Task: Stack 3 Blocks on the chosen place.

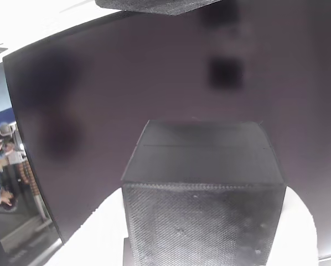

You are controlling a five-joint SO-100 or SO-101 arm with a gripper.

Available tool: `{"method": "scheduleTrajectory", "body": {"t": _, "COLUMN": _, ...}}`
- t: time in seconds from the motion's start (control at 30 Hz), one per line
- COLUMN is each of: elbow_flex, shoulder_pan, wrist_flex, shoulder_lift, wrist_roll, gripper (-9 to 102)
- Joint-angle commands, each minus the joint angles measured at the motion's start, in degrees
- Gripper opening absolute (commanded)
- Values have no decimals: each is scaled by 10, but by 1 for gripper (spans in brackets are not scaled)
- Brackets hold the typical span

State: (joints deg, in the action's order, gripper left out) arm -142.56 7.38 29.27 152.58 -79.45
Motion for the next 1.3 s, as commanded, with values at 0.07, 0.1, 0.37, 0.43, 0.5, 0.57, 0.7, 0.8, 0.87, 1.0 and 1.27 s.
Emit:
{"method": "scheduleTrajectory", "body": {"t": 0.07, "elbow_flex": -56, "shoulder_pan": 17, "wrist_flex": -70, "shoulder_lift": 30, "wrist_roll": -35, "gripper": 10}}
{"method": "scheduleTrajectory", "body": {"t": 0.1, "elbow_flex": -73, "shoulder_pan": 18, "wrist_flex": -87, "shoulder_lift": 34, "wrist_roll": -39, "gripper": 10}}
{"method": "scheduleTrajectory", "body": {"t": 0.37, "elbow_flex": -161, "shoulder_pan": 14, "wrist_flex": -147, "shoulder_lift": 54, "wrist_roll": -61, "gripper": 10}}
{"method": "scheduleTrajectory", "body": {"t": 0.43, "elbow_flex": -176, "shoulder_pan": 11, "wrist_flex": -163, "shoulder_lift": 56, "wrist_roll": -62, "gripper": 10}}
{"method": "scheduleTrajectory", "body": {"t": 0.5, "elbow_flex": -186, "shoulder_pan": 8, "wrist_flex": -177, "shoulder_lift": 56, "wrist_roll": -62, "gripper": 11}}
{"method": "scheduleTrajectory", "body": {"t": 0.57, "elbow_flex": -194, "shoulder_pan": 1, "wrist_flex": -187, "shoulder_lift": 56, "wrist_roll": -62, "gripper": 11}}
{"method": "scheduleTrajectory", "body": {"t": 0.7, "elbow_flex": -204, "shoulder_pan": -11, "wrist_flex": -209, "shoulder_lift": 51, "wrist_roll": -62, "gripper": 11}}
{"method": "scheduleTrajectory", "body": {"t": 0.8, "elbow_flex": -213, "shoulder_pan": -18, "wrist_flex": -216, "shoulder_lift": 49, "wrist_roll": -62, "gripper": 11}}
{"method": "scheduleTrajectory", "body": {"t": 0.87, "elbow_flex": -220, "shoulder_pan": -18, "wrist_flex": -221, "shoulder_lift": 49, "wrist_roll": -62, "gripper": 11}}
{"method": "scheduleTrajectory", "body": {"t": 1.0, "elbow_flex": -236, "shoulder_pan": -18, "wrist_flex": -233, "shoulder_lift": 49, "wrist_roll": -73, "gripper": 11}}
{"method": "scheduleTrajectory", "body": {"t": 1.27, "elbow_flex": -259, "shoulder_pan": -11, "wrist_flex": -260, "shoulder_lift": 50, "wrist_roll": -78, "gripper": 14}}
